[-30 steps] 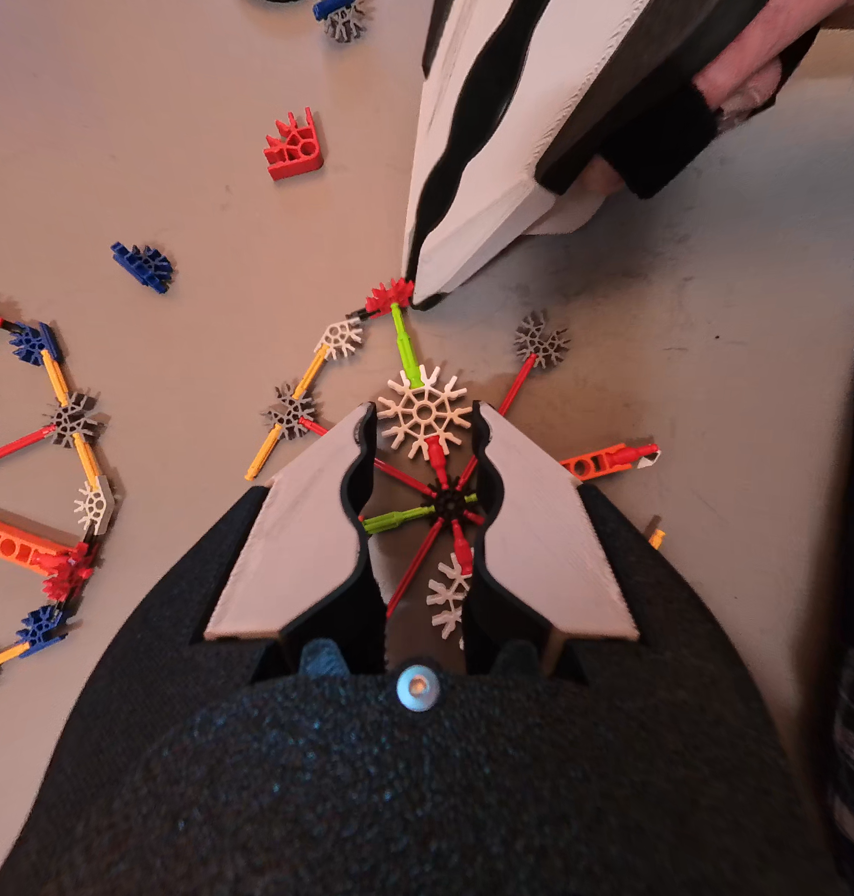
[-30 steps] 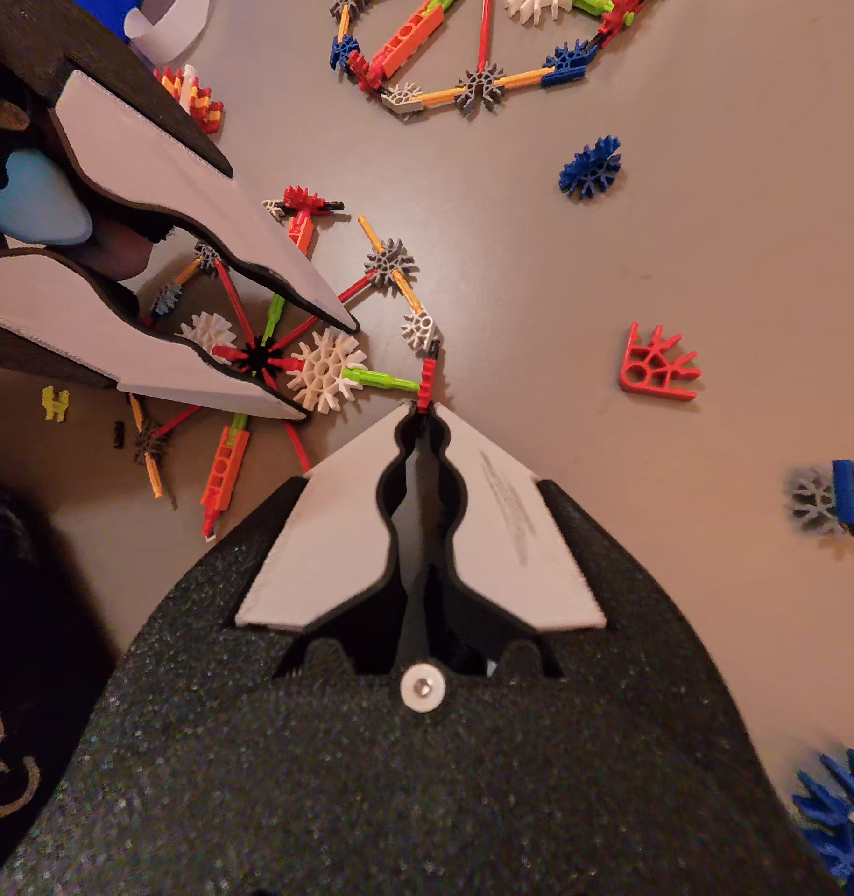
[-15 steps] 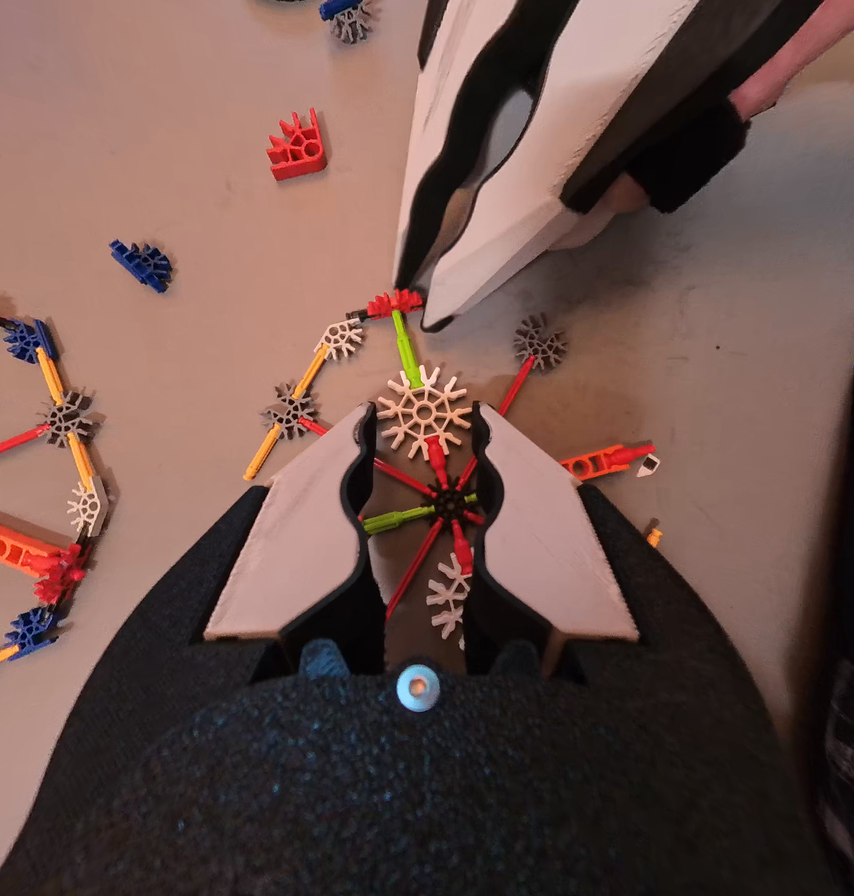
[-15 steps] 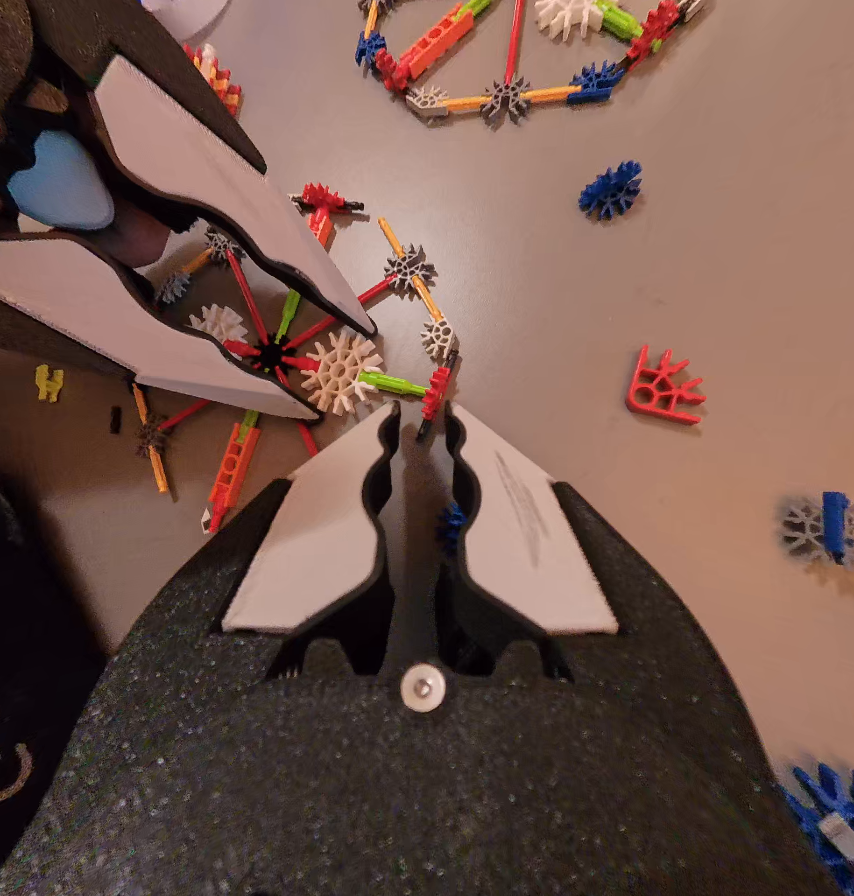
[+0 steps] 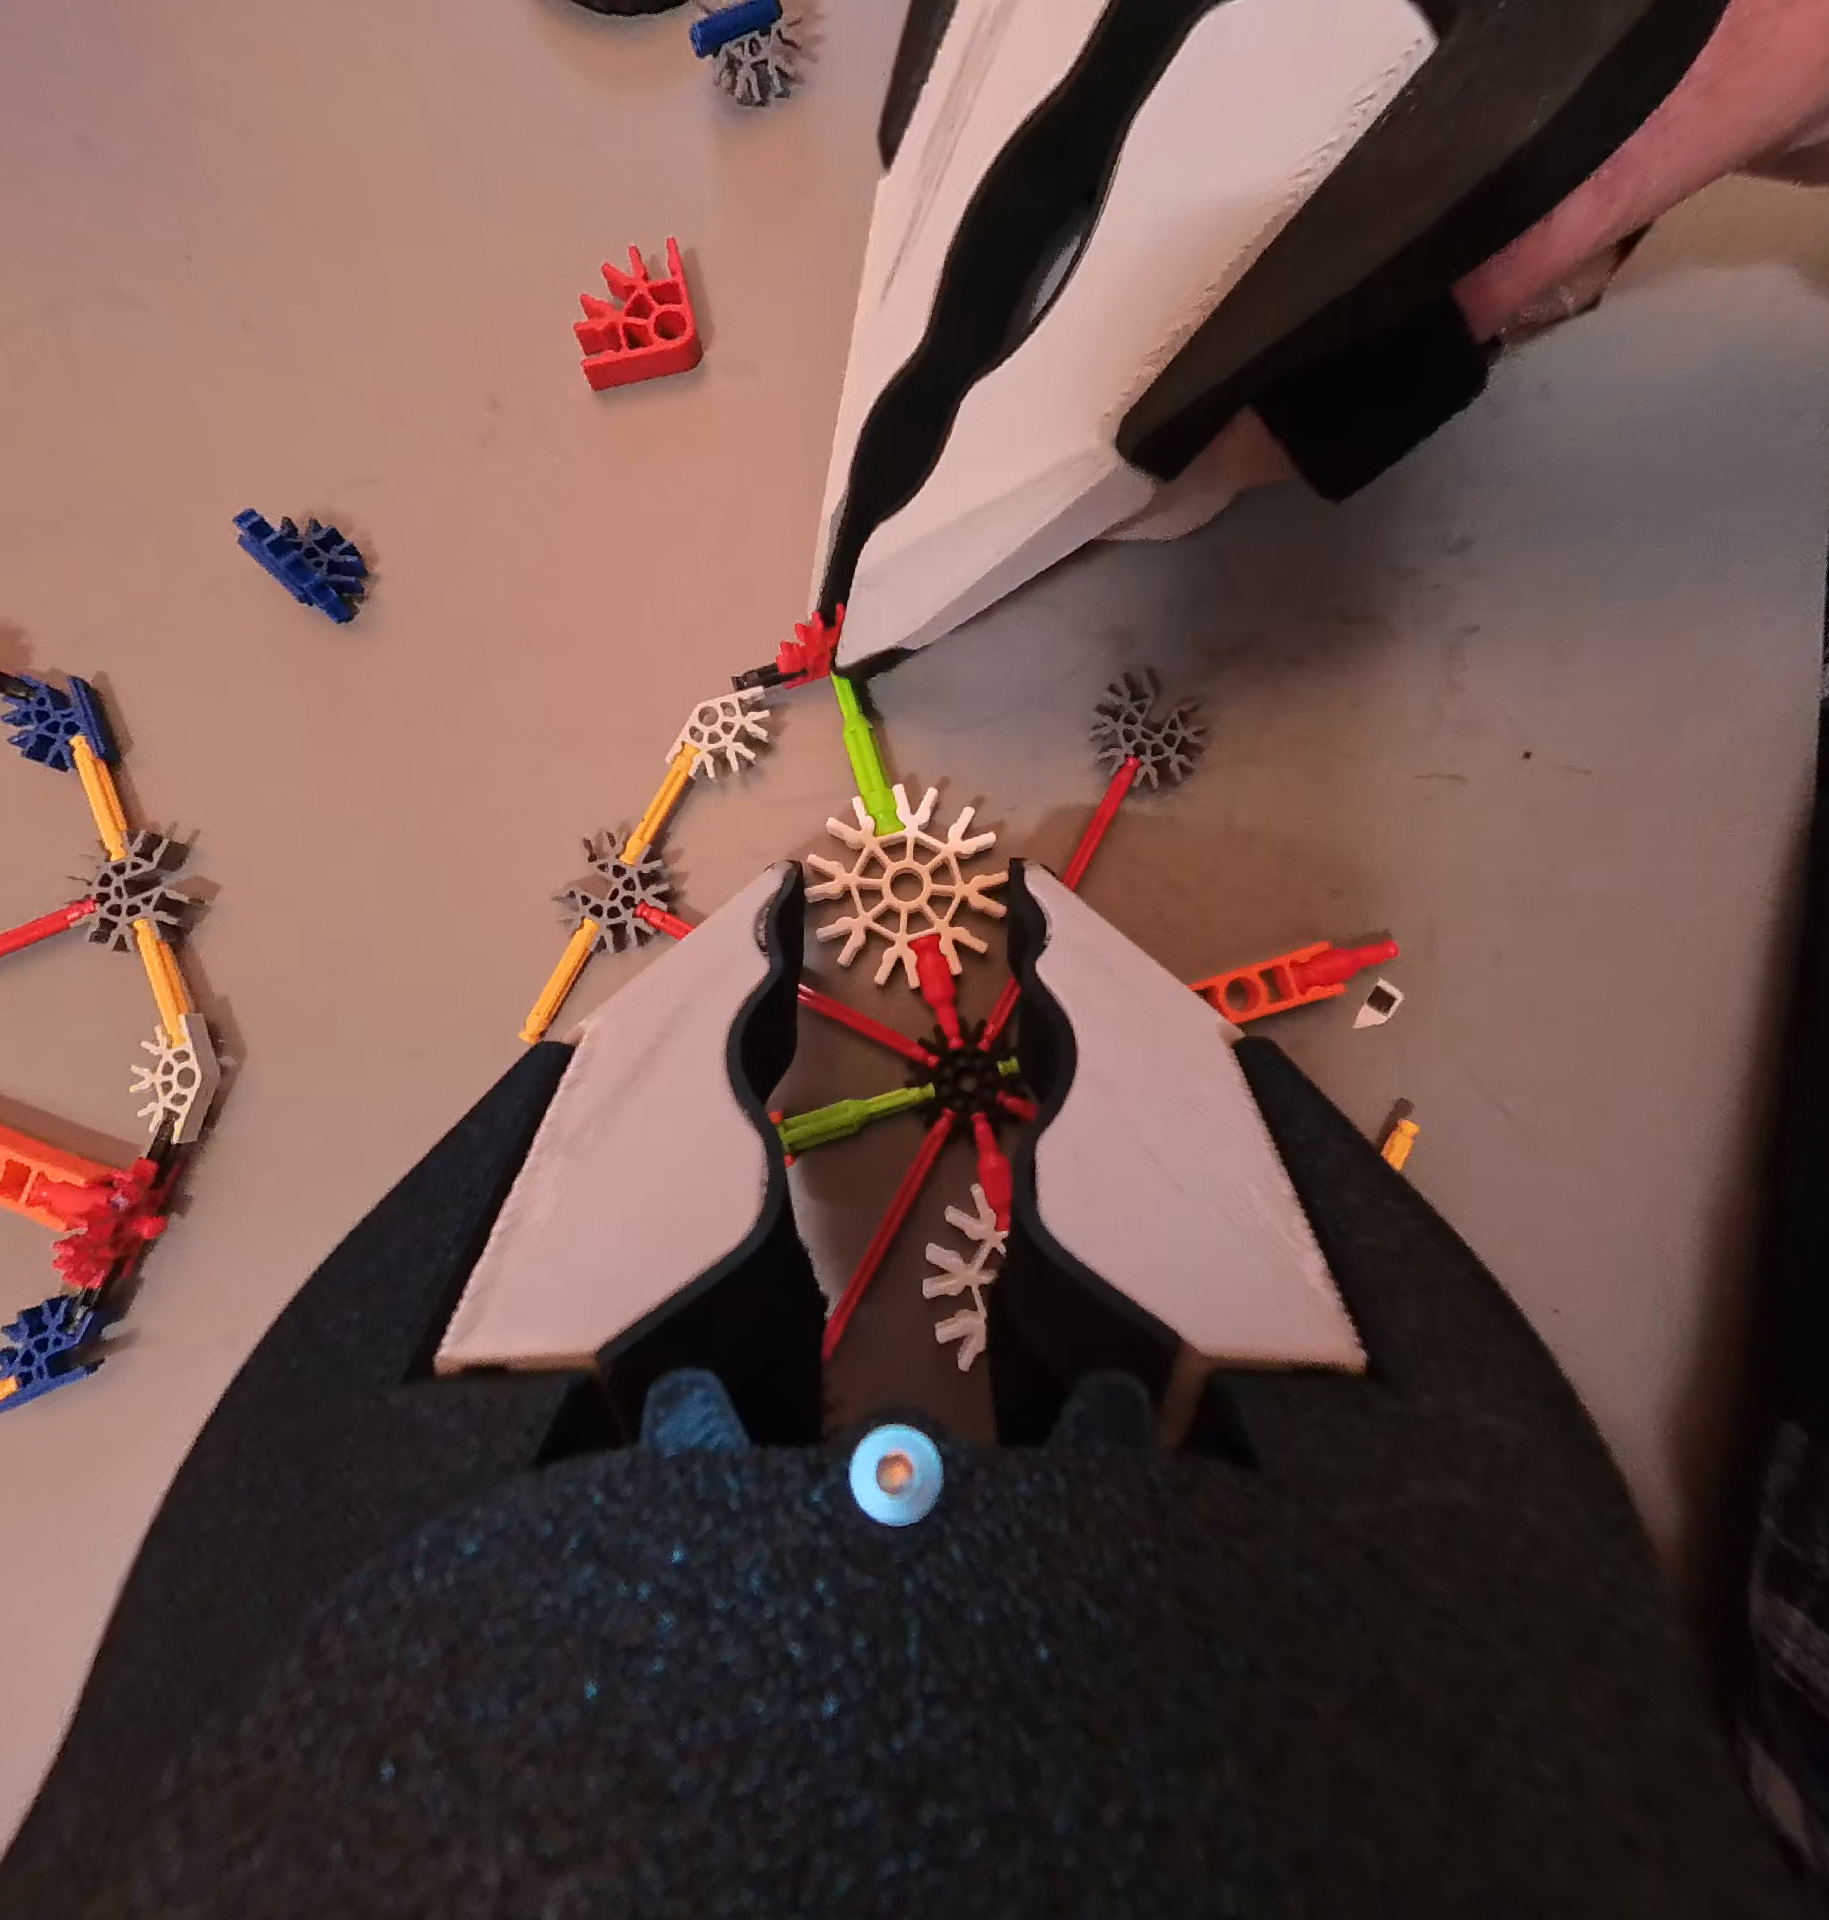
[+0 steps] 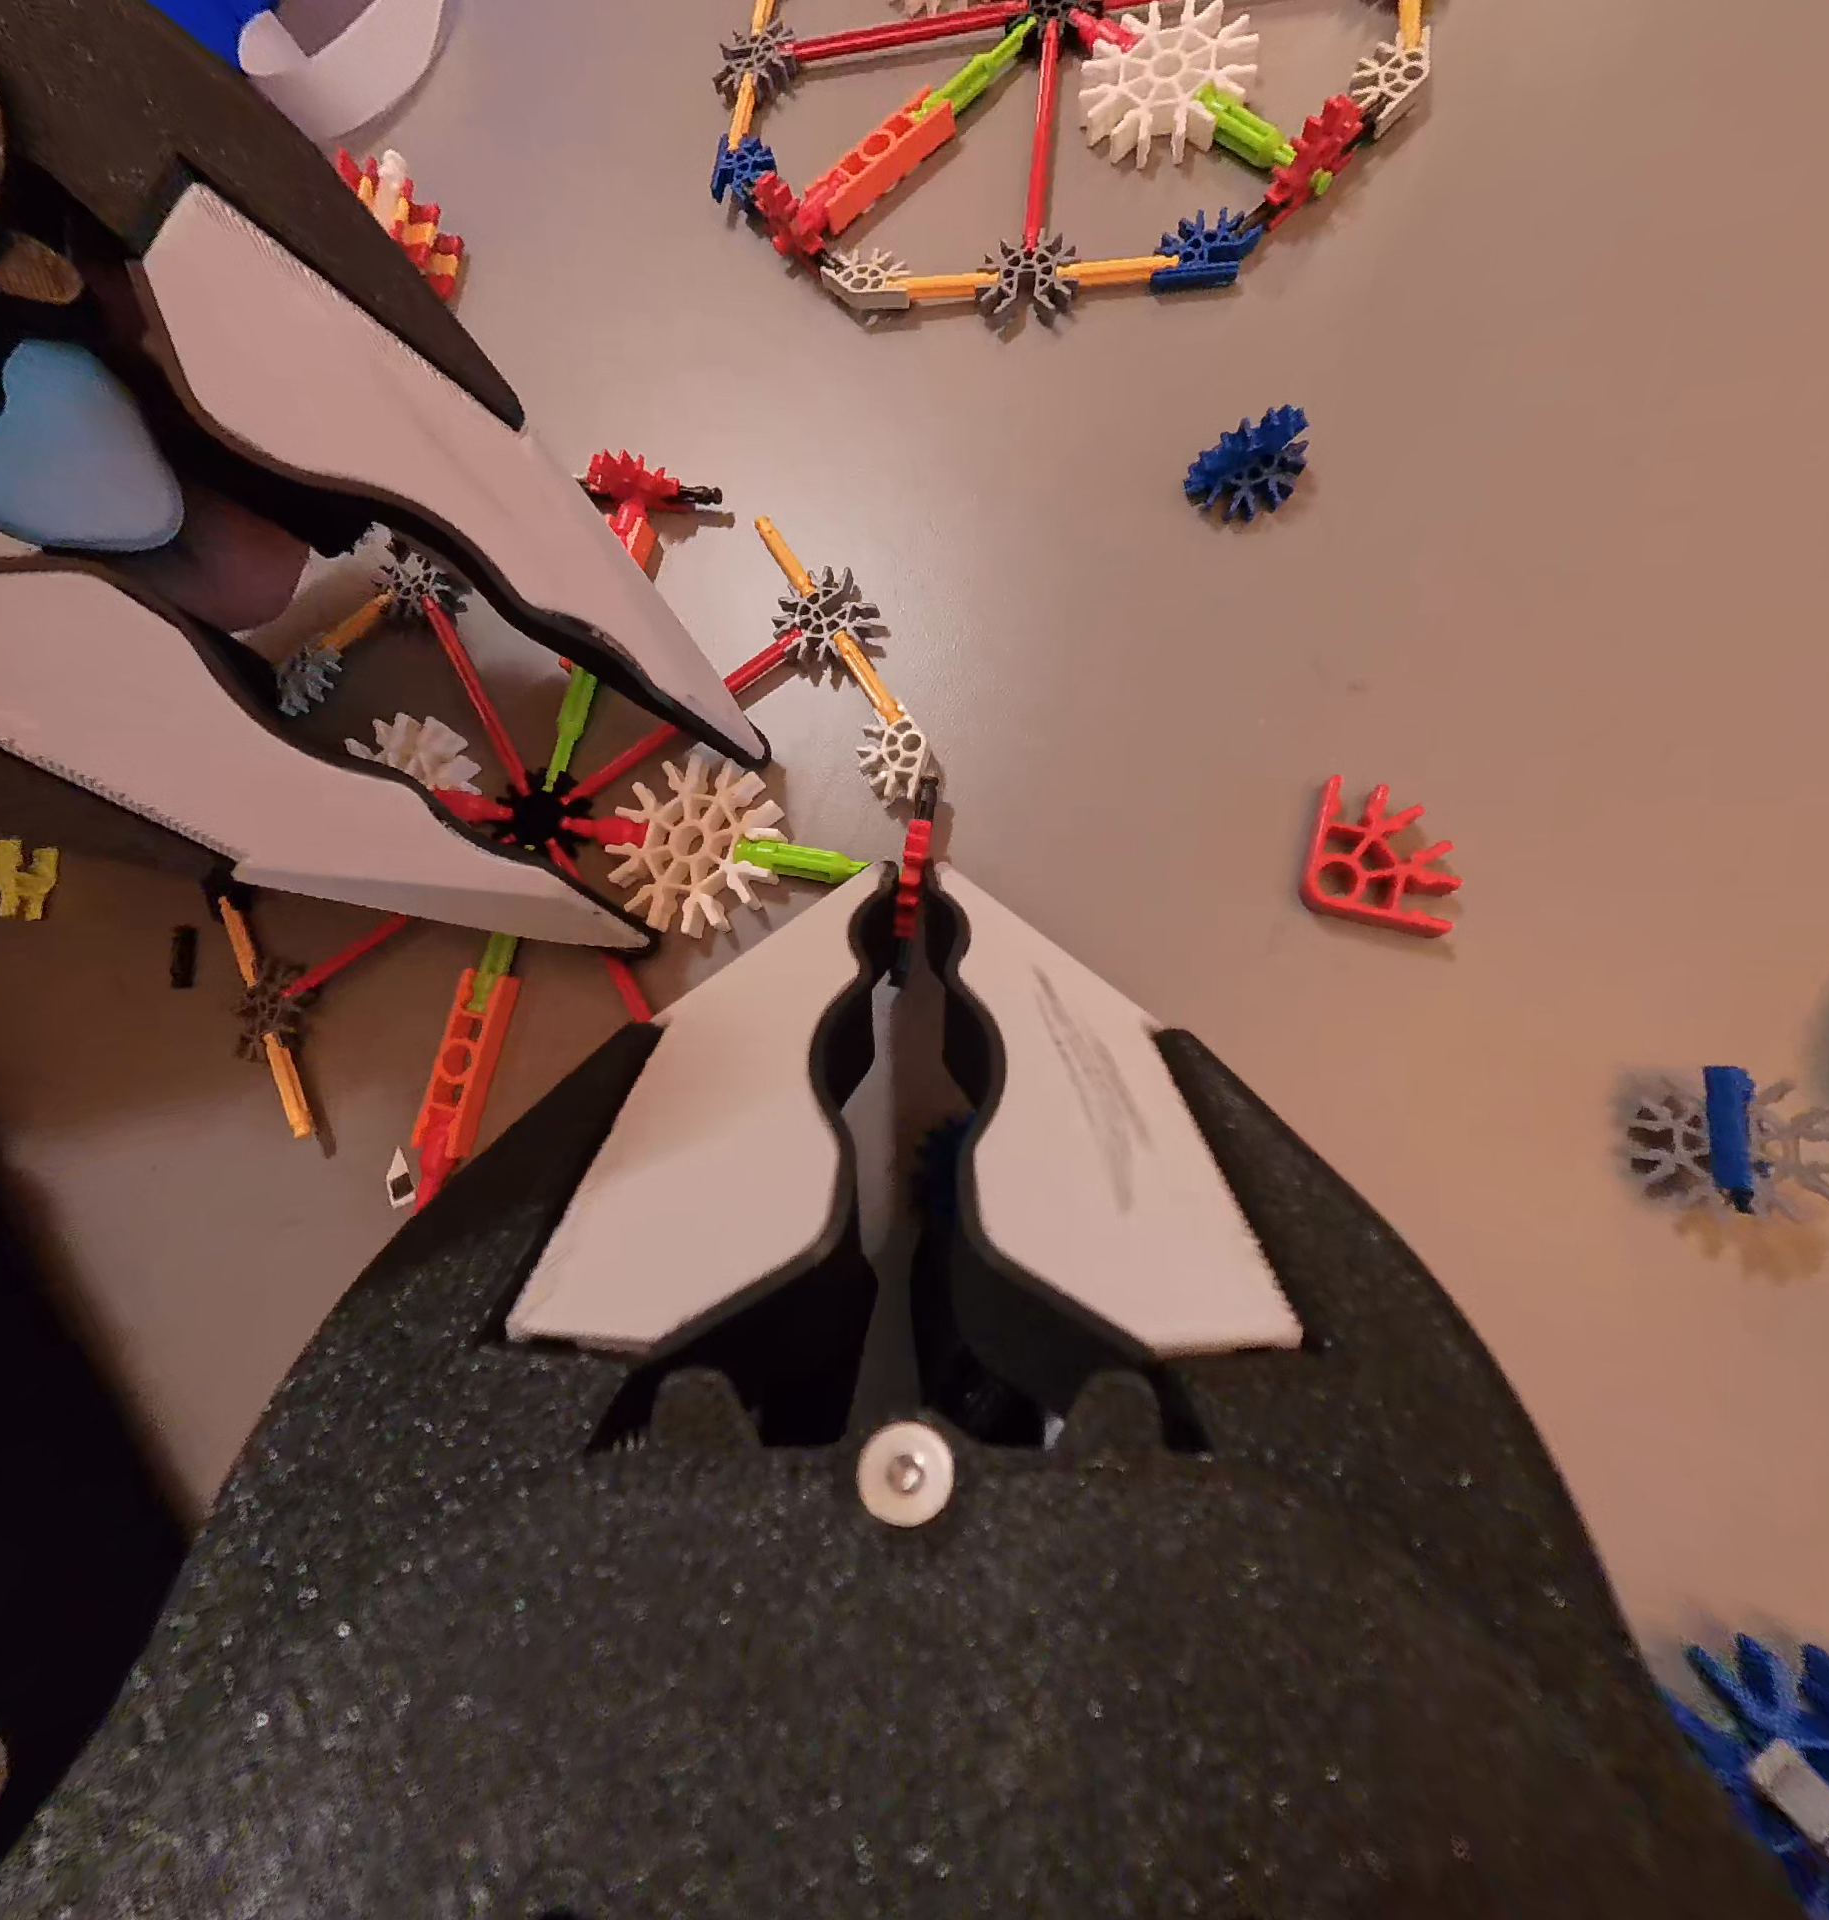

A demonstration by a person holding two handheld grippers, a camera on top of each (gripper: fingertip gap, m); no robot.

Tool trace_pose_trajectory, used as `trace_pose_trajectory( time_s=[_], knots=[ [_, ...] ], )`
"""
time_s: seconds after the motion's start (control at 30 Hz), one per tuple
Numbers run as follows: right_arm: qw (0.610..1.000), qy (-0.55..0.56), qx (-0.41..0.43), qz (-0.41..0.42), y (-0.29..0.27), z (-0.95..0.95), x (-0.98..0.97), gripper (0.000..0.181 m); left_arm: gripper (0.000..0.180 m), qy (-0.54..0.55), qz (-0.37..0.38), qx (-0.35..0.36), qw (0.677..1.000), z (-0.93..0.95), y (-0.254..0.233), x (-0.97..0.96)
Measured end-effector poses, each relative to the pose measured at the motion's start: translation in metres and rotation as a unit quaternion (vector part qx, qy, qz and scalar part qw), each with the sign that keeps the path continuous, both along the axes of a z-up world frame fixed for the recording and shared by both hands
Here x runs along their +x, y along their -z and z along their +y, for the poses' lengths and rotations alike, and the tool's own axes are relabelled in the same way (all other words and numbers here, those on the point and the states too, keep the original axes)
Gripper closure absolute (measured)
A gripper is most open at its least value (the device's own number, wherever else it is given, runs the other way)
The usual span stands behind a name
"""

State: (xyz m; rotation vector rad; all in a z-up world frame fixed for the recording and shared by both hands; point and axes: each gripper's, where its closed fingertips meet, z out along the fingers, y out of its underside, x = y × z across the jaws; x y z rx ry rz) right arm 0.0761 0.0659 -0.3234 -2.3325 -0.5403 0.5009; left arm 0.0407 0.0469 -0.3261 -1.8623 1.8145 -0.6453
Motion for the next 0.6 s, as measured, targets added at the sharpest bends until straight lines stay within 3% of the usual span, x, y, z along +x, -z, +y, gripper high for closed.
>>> trace_pose_trajectory(
  time_s=[0.6],
  knots=[
    [0.999,0.024,0.021,-0.018,0.0001,-0.0003,0.0032,0.179,0.143,-0.01,-0.003,-0.005,1.0,-0.0012,0.0008,0.0014]
  ],
)
